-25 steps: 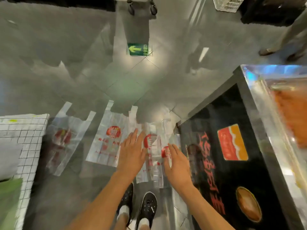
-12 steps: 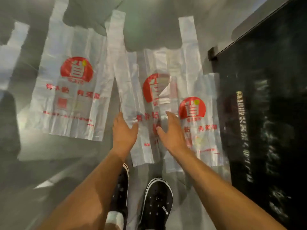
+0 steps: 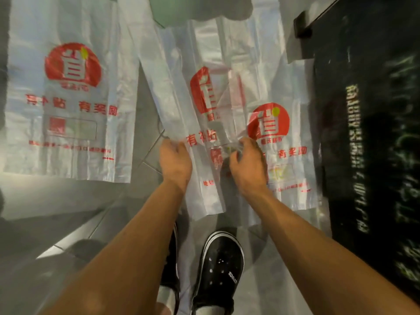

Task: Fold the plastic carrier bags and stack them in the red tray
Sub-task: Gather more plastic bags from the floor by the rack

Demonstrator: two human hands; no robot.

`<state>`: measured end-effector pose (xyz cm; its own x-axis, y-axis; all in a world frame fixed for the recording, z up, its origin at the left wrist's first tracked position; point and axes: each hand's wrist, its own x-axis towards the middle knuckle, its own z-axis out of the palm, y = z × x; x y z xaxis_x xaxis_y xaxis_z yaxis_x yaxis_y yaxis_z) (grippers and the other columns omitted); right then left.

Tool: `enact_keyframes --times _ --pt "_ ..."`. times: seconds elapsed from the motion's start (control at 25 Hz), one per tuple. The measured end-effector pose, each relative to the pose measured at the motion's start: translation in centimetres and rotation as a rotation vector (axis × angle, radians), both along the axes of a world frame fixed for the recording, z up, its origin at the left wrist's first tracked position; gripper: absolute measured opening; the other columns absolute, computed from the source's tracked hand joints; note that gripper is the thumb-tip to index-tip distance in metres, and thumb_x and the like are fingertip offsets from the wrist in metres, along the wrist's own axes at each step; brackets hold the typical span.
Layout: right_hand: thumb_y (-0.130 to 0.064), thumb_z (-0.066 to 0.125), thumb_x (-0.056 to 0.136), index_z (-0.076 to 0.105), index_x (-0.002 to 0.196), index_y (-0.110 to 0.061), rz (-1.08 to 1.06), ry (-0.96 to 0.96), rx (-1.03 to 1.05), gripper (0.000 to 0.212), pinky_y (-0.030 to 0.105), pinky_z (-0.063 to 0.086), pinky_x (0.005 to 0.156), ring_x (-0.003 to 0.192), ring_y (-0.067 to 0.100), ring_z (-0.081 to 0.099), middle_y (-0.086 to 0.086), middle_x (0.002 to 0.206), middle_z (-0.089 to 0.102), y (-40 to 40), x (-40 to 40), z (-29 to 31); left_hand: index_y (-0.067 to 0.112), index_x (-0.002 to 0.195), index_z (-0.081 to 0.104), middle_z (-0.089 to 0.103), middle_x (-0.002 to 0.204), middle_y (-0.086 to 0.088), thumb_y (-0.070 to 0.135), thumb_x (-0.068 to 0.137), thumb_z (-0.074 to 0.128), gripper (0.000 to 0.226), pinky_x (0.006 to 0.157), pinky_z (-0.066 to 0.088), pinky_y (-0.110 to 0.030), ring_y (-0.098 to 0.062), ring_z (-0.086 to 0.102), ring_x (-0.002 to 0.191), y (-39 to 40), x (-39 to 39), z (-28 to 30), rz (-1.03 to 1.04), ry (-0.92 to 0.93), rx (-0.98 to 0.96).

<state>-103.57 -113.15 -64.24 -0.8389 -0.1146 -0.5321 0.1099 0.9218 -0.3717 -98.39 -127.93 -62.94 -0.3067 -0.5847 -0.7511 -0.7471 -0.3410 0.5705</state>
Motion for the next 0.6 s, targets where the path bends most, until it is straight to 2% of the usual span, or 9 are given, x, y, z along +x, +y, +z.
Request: enact_keyframes --times 0.08,0.16,0.2,0.24,0.28,0.36,0.48,0.52,0.6 --pt "-0.029 0.057 0.099 0.062 0.124 -0.015 -0.139 -0.067 -0.061 0.029 0.036 0.050 0.087 0.102 0.026 0.066 0.005 0.110 0.069 0.6 -1.1 2.0 0.012 0.105 0.057 0.061 0.086 0.011 0.020 0.104 0.047 0.013 0.069 0.047 -0.022 -0.003 0.061 0.078 0.0 0.0 2.9 -0.109 0.042 -0.065" --pt "-0.056 0.055 0.096 0.064 0.126 -0.032 -0.259 -0.079 -0.093 0.039 0.033 0.052 0.093 0.097 0.012 0.068 -0.012 0.106 0.072 1.2 -1.5 4.7 0.014 0.105 0.049 0.053 0.084 0.014 0.015 0.105 0.043 0.006 0.074 0.042 -0.027 -0.010 0.057 0.080 -0.2 0.3 5.7 -0.229 0.039 -0.136" --pt "-0.058 0.052 0.098 0.059 0.130 -0.039 -0.213 -0.085 -0.108 0.038 0.031 0.049 0.098 0.098 0.004 0.065 -0.021 0.109 0.069 1.6 -1.8 6.4 0.013 0.108 0.048 0.052 0.085 0.014 0.012 0.104 0.043 0.006 0.077 0.041 -0.028 -0.013 0.056 0.083 -0.5 0.4 7.5 -0.273 0.048 -0.161" --pt "-0.048 0.049 0.103 0.051 0.136 -0.043 -0.157 -0.103 -0.128 0.034 0.027 0.043 0.101 0.101 -0.002 0.060 -0.026 0.115 0.063 1.6 -2.0 8.6 0.011 0.113 0.047 0.053 0.087 0.014 0.008 0.103 0.043 0.011 0.079 0.041 -0.029 -0.013 0.055 0.084 -0.9 0.5 9.6 -0.319 0.065 -0.186" --pt "-0.033 0.047 0.105 0.044 0.142 -0.043 -0.143 -0.121 -0.181 0.039 0.024 0.040 0.103 0.107 -0.003 0.056 -0.026 0.122 0.059 1.8 -2.3 11.0 0.009 0.122 0.046 0.055 0.091 0.012 0.005 0.101 0.044 0.021 0.082 0.042 -0.031 -0.012 0.054 0.084 -1.4 0.5 12.0 -0.372 0.083 -0.198" --pt "-0.016 0.048 0.103 0.045 0.143 -0.029 -0.130 -0.046 -0.196 0.042 0.025 0.044 0.096 0.106 0.007 0.057 -0.012 0.121 0.060 2.3 -3.4 16.4 0.011 0.140 0.037 0.059 0.098 0.006 0.001 0.099 0.045 0.043 0.083 0.043 -0.032 -0.012 0.056 0.086 -2.7 0.8 17.1 -0.492 0.116 -0.219" --pt "-0.010 0.045 0.102 0.056 0.125 -0.004 -0.165 0.003 -0.178 0.026 0.023 0.041 0.073 0.076 0.012 0.056 -0.003 0.088 0.057 3.0 -4.9 23.9 0.023 0.156 0.019 0.065 0.098 -0.007 -0.002 0.099 0.043 0.067 0.082 0.050 -0.040 -0.018 0.060 0.078 -5.0 0.5 24.2 -0.638 0.072 -0.270" --pt "-0.011 0.044 0.102 0.058 0.121 -0.004 -0.155 0.021 -0.174 0.025 0.027 0.044 0.071 0.074 0.012 0.057 -0.001 0.085 0.059 3.1 -5.4 27.1 0.029 0.158 0.014 0.067 0.097 -0.009 -0.002 0.099 0.043 0.073 0.083 0.053 -0.042 -0.019 0.062 0.076 -5.8 0.1 26.7 -0.682 0.058 -0.282" --pt "-0.020 0.043 0.101 0.061 0.120 -0.013 -0.126 0.058 -0.183 0.027 0.041 0.053 0.079 0.082 0.020 0.065 0.003 0.092 0.066 3.6 -6.2 33.4 0.035 0.158 0.012 0.065 0.106 -0.002 -0.002 0.099 0.043 0.076 0.085 0.054 -0.039 -0.019 0.064 0.083 -6.9 -1.0 33.3 -0.793 0.046 -0.313"
